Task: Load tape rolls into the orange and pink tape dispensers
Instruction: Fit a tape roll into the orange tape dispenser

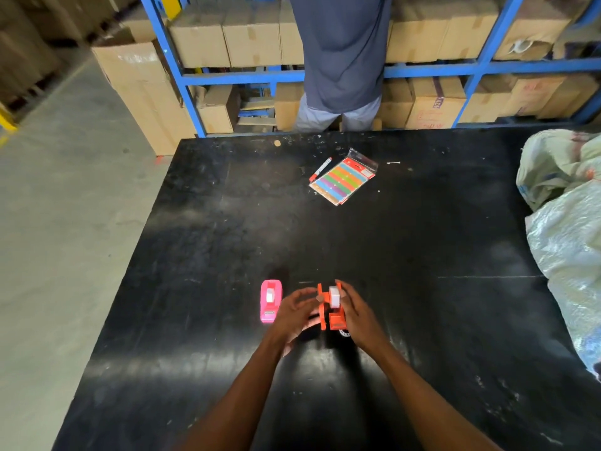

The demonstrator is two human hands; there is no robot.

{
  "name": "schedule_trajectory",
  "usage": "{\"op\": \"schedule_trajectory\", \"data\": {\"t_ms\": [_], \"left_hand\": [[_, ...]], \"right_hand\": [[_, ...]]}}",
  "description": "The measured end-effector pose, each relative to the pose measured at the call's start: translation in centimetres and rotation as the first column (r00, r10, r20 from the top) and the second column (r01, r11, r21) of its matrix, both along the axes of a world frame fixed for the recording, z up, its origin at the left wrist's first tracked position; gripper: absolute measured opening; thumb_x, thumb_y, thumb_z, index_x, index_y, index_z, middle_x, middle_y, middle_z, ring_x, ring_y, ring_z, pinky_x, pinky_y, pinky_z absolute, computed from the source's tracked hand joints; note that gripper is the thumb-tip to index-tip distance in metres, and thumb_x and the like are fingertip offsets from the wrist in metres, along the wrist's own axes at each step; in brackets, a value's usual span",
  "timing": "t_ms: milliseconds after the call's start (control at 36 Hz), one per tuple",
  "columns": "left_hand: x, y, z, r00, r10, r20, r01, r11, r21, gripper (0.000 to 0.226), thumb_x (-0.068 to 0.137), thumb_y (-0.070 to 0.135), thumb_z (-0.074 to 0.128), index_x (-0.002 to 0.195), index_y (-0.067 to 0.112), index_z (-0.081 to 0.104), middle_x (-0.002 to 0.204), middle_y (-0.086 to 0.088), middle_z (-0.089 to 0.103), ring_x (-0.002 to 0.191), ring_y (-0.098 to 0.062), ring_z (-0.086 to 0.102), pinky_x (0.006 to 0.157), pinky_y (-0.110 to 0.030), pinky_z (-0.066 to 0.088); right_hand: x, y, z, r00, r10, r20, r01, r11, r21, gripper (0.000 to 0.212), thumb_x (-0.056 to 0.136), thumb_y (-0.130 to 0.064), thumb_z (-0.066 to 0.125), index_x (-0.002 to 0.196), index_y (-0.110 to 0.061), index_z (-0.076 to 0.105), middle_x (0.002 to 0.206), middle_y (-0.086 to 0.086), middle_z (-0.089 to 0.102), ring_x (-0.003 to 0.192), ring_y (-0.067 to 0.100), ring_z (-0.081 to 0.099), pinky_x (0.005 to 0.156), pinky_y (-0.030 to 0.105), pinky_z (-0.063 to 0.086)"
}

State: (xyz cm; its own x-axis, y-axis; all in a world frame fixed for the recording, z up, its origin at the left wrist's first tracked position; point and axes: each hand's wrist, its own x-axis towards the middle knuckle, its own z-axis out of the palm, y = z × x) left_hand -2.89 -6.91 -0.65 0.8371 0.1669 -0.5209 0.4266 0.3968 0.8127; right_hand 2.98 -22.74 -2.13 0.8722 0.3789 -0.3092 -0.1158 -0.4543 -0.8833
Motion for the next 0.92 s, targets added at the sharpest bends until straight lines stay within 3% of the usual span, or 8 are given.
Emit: {"op": "schedule_trajectory", "data": {"t_ms": [361,583,722,917], "left_hand": [[-2.1,1.2,2.0,0.999,0.003,0.033,-0.003,1.000,0.003,0.038,0.090,0.026,0.073,0.124,0.010,0.064,0.114,-0.016,0.076,0.107,-0.031,0.073,0.100,-0.047,0.055],[-2.8,1.5,3.3,0.999,0.031,0.016,-0.030,1.000,-0.002,0.034,0.087,0.017,0.074,0.119,0.008,0.066,0.109,-0.017,0.077,0.102,-0.030,0.075,0.094,-0.043,0.059],[-3.2,1.4,3.7,0.996,0.078,0.036,-0.077,0.997,-0.023,0.034,0.090,0.023,0.073,0.121,0.011,0.066,0.108,-0.013,0.078,0.103,-0.027,0.075,0.088,-0.040,0.059],[-3.8,1.0,4.7,0.997,0.059,0.047,-0.057,0.998,-0.031,0.024,0.100,0.029,0.057,0.112,0.014,0.071,0.105,-0.012,0.079,0.100,-0.026,0.075,0.080,-0.034,0.060]], "right_hand": [[-2.0,1.9,1.8,1.000,-0.002,0.026,0.000,0.997,0.079,0.036,0.107,-0.029,0.037,0.140,-0.024,0.050,0.129,-0.004,0.063,0.115,0.006,0.061,0.106,0.033,0.046],[-2.7,2.6,2.4,0.995,0.047,0.085,-0.050,0.998,0.035,0.036,0.105,-0.038,0.039,0.138,-0.032,0.051,0.125,-0.009,0.066,0.112,0.005,0.063,0.102,0.032,0.048],[-2.9,3.1,3.1,0.993,0.049,0.107,-0.056,0.997,0.059,0.037,0.106,-0.036,0.035,0.139,-0.029,0.050,0.129,-0.007,0.064,0.114,0.006,0.062,0.103,0.033,0.048],[-3.1,4.0,3.6,0.990,0.047,0.134,-0.048,0.999,0.000,0.036,0.105,-0.045,0.031,0.135,-0.036,0.049,0.123,-0.008,0.067,0.110,0.011,0.065,0.102,0.036,0.048]]}}
